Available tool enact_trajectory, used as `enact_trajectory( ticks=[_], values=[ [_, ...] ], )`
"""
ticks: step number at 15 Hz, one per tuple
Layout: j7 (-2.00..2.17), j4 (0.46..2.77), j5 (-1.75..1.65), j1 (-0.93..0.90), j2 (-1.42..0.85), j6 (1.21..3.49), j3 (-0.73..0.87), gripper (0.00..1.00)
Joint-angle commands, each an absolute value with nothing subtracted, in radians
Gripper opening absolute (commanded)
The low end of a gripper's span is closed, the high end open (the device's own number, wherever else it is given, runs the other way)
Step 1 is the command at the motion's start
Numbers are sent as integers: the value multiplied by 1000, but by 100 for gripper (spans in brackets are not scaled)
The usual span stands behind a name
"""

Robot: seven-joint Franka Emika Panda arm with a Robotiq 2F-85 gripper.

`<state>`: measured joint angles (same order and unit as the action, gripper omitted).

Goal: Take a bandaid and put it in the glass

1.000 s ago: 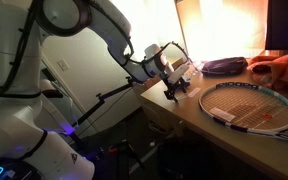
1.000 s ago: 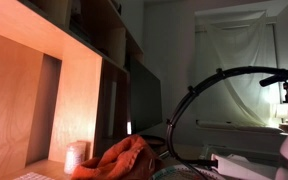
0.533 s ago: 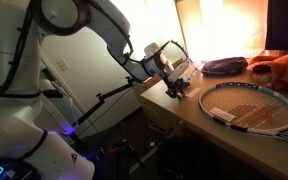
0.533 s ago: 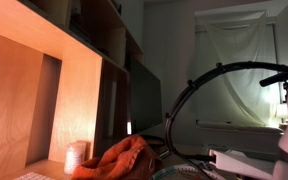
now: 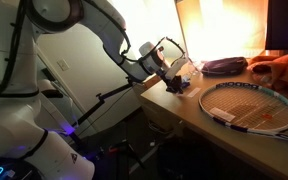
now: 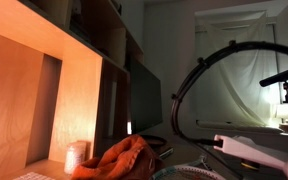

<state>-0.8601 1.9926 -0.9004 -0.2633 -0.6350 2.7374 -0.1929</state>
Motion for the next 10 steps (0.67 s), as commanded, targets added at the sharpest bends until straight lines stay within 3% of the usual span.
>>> enact_trajectory(
  ticks=[1,10],
  values=[
    [-702,2113,-1023,-309,-487,2763,-149,1],
    [-581,2202,-1138,-274,-313,2730,-196,1]
  ],
)
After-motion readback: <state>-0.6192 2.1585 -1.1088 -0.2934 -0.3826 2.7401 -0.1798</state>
